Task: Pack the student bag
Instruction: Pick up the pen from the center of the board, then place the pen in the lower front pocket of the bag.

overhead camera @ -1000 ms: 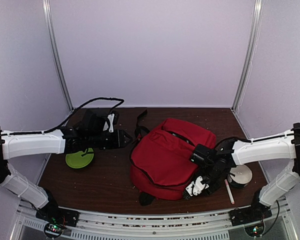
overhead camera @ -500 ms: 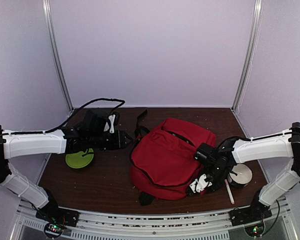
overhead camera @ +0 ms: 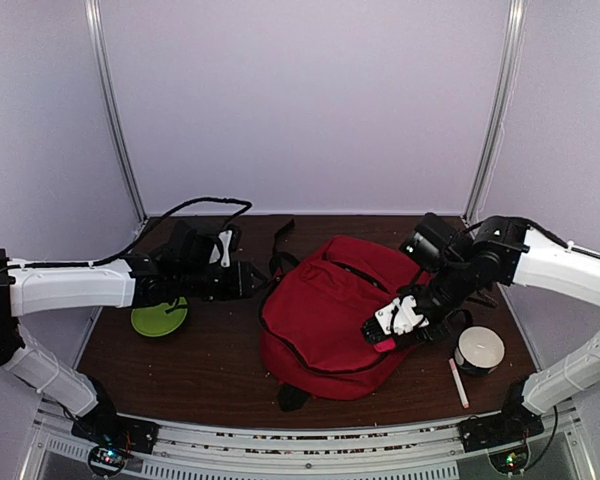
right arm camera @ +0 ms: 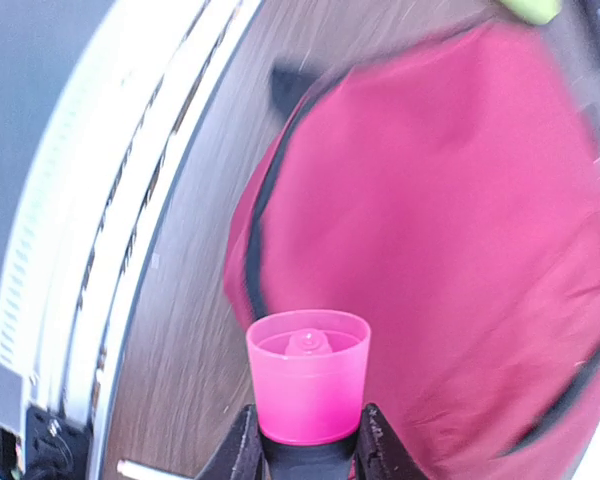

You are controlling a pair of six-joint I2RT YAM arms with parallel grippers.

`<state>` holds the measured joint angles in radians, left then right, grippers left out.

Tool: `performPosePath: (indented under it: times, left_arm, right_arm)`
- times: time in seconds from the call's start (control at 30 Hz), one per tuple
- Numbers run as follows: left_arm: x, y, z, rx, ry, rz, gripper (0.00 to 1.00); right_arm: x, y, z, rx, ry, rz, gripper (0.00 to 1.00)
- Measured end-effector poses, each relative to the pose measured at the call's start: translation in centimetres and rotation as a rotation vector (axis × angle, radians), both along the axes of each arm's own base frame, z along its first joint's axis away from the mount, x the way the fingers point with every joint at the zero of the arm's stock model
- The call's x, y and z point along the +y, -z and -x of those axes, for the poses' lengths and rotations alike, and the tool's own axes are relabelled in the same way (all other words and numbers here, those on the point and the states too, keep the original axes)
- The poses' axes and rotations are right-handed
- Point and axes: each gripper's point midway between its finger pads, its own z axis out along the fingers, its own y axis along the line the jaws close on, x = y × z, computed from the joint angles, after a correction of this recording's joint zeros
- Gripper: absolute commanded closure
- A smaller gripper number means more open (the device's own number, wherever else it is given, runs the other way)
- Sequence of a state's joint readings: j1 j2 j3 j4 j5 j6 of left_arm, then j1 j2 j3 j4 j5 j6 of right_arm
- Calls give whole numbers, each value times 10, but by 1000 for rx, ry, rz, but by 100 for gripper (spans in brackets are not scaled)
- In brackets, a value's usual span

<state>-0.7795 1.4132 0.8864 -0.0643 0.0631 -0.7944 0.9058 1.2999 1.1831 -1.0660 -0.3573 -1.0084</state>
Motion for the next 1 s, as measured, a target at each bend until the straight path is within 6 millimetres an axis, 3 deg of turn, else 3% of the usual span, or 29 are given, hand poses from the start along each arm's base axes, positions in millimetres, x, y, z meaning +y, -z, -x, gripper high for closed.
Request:
performPosePath:
  times: [0.13, 0.23, 0.4, 0.5, 0.8, 1.0]
  left_arm:
    - [-1, 0, 0, 0, 5, 5, 59]
    - [-2, -2, 0, -2, 5, 11, 59]
    - [0, 1, 2, 8, -2, 17, 58]
    - [4, 5, 6, 17, -6, 16, 58]
    - [5, 6, 7, 19, -7, 17, 58]
    - [5, 6, 7, 19, -7, 17, 58]
  right_arm:
    - [29, -45, -9, 7, 16, -127, 75]
    - [51, -54, -24, 13, 32, -175, 76]
    - [81, -39, -69, 21, 99, -207, 76]
    - [88, -25, -92, 12, 135, -210, 76]
    - [89, -6, -136, -116, 162, -167, 77]
    - [79, 8, -156, -182, 176, -97, 78]
